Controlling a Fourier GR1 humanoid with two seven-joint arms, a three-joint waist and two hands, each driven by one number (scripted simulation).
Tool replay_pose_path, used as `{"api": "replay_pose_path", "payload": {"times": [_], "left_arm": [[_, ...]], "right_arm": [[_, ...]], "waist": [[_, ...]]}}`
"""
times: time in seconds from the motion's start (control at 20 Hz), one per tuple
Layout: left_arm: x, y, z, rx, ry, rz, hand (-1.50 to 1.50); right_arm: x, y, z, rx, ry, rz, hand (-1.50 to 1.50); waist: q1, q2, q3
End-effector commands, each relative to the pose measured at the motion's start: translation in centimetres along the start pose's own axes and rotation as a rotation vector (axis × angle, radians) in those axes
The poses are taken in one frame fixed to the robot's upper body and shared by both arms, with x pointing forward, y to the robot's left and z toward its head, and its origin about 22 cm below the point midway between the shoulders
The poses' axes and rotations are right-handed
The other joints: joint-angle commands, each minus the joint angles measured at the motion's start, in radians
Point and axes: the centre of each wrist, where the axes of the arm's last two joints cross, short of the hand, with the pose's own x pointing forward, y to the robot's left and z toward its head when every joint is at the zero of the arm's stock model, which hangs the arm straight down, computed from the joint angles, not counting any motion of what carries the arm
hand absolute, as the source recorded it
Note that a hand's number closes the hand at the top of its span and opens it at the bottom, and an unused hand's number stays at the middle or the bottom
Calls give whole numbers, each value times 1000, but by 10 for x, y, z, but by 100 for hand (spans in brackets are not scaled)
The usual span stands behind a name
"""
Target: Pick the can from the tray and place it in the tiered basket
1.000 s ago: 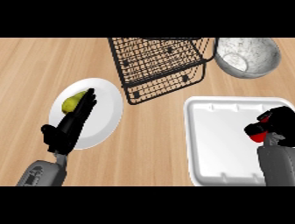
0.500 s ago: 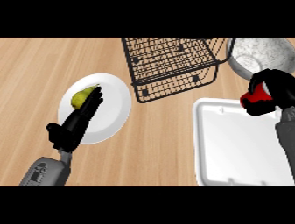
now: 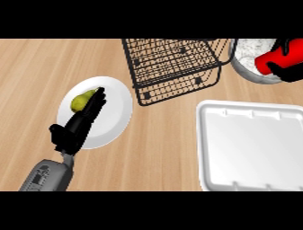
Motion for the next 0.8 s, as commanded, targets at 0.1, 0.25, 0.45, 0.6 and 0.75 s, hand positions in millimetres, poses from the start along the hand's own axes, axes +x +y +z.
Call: {"api": "replay_pose_path", "payload": {"times": [0.1, 0.25, 0.45, 0.6, 0.75], "left_arm": [[-6, 7, 6, 22, 10, -16, 0], [-4, 6, 19, 10, 11, -1, 0], [-11, 12, 4, 14, 6, -7, 0], [6, 11, -1, 19, 21, 6, 0], [11, 5, 5, 23, 20, -4, 0]], "right_arm": [[41, -35, -54, 44, -138, -77, 150], [62, -32, -80, 36, -117, -108, 150], [121, -40, -112, 56, -112, -96, 150], [141, -15, -130, 94, -100, -122, 150], [143, -8, -135, 112, -97, -154, 150]], "waist": [[-15, -8, -3], [-8, -9, -3], [-14, -5, -5], [-8, -6, -4], [-24, -11, -4]]}}
